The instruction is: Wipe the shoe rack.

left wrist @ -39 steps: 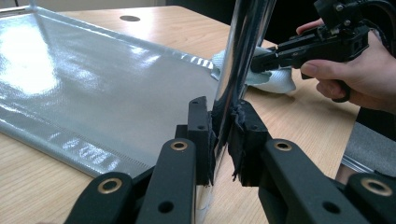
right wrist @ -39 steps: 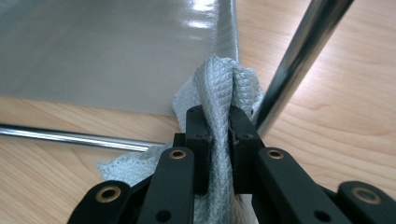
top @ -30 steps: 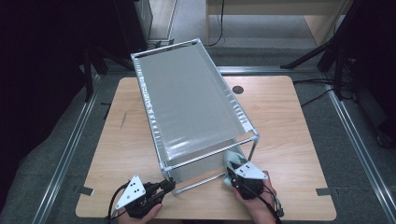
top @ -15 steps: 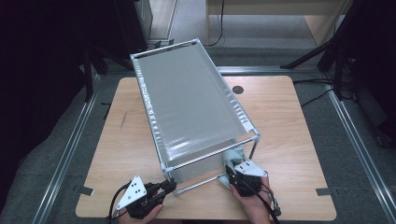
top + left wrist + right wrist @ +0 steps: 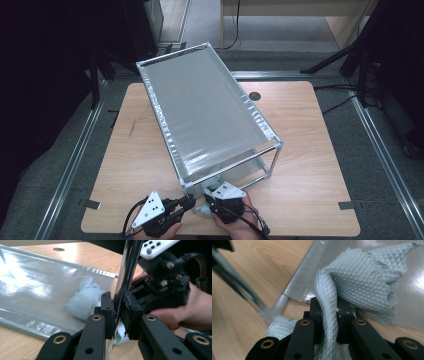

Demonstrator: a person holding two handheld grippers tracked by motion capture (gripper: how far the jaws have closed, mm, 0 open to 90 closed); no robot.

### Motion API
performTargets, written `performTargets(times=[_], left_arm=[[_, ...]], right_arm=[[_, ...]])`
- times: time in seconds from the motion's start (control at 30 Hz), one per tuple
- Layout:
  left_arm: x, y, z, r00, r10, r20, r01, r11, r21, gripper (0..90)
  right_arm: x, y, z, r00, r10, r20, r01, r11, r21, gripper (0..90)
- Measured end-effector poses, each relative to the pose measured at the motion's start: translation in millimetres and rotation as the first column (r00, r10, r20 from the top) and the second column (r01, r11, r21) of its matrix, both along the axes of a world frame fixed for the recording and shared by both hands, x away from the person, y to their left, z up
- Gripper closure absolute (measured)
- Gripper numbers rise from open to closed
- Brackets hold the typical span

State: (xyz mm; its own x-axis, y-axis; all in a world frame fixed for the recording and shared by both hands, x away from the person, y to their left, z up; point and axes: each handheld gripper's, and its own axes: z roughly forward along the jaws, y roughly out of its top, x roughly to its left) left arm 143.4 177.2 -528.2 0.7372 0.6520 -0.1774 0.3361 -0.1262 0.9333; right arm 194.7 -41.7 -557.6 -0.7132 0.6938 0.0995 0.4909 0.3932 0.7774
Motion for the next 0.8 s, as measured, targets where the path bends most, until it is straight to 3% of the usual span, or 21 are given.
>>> performTargets(times=[0.1, 0.2, 0.23, 0.3, 0.37, 0.43, 0.47, 0.53, 0.57, 0.63, 0.73, 0.8], left_arm=[[-0.1, 0.1, 0.1, 1.0, 0.0, 0.001, 0.0, 1.0, 0.003, 80.3], [0.1, 0.4, 0.0, 1.0, -0.002, 0.001, 0.002, 1.0, 0.001, 80.2], [0.1, 0.4, 0.0, 1.0, -0.003, 0.001, 0.003, 1.0, 0.002, 80.2], [0.2, 0.6, -0.1, 1.0, -0.005, 0.001, 0.005, 1.0, 0.002, 80.2], [0.2, 0.9, -0.1, 1.0, -0.005, 0.001, 0.005, 1.0, 0.001, 80.3], [-0.1, 0.4, 0.1, 1.0, -0.002, 0.004, 0.002, 1.0, 0.007, 80.3], [-0.3, 0.0, 0.3, 1.0, 0.0, 0.008, 0.0, 0.9999, 0.011, 80.4], [-0.4, -0.2, 0.4, 1.0, 0.003, 0.005, -0.003, 0.9999, 0.011, 80.4], [-0.4, -0.3, 0.3, 1.0, 0.003, 0.005, -0.003, 0.9999, 0.011, 80.4], [-0.4, -0.4, 0.2, 1.0, 0.003, 0.004, -0.003, 1.0, 0.008, 80.5], [-0.2, -1.3, 0.0, 1.0, 0.005, 0.004, -0.005, 1.0, 0.006, 80.4], [-0.1, -1.0, -0.2, 1.0, 0.005, 0.004, -0.005, 1.0, 0.005, 80.4]], right_arm=[[6.3, -7.6, -0.1, 0.9998, -0.015, -0.016, 0.015, 0.9999, 0.003, 78.9], [19.8, -30.8, 0.0, 0.9955, -0.094, 0.012, 0.095, 0.9952, -0.026, 78.9], [26.1, -43.9, 0.6, 0.9894, -0.144, 0.017, 0.145, 0.989, -0.031, 78.7], [33.7, -65.1, 3.3, 0.9662, -0.255, 0.039, 0.257, 0.9645, -0.06, 78.6], [38.7, -82.7, 6.4, 0.9427, -0.328, 0.061, 0.332, 0.9401, -0.077, 78.3], [43.1, -99.1, 8.0, 0.9178, -0.391, 0.067, 0.396, 0.9152, -0.076, 78.2], [44.6, -105.2, 7.3, 0.9093, -0.412, 0.058, 0.415, 0.908, -0.058, 78.3], [44.8, -104.9, 5.8, 0.9097, -0.412, 0.051, 0.414, 0.9091, -0.043, 78.7], [44.2, -101.0, 5.2, 0.9148, -0.4, 0.054, 0.403, 0.9141, -0.047, 78.8], [41.4, -85.5, 3.2, 0.9377, -0.346, 0.026, 0.347, 0.9376, -0.024, 78.9], [32.5, -57.1, 1.3, 0.9647, -0.26, 0.039, 0.262, 0.9642, -0.04, 78.9], [25.5, -37.1, 0.6, 0.9853, -0.168, 0.031, 0.169, 0.9849, -0.038, 78.4]])
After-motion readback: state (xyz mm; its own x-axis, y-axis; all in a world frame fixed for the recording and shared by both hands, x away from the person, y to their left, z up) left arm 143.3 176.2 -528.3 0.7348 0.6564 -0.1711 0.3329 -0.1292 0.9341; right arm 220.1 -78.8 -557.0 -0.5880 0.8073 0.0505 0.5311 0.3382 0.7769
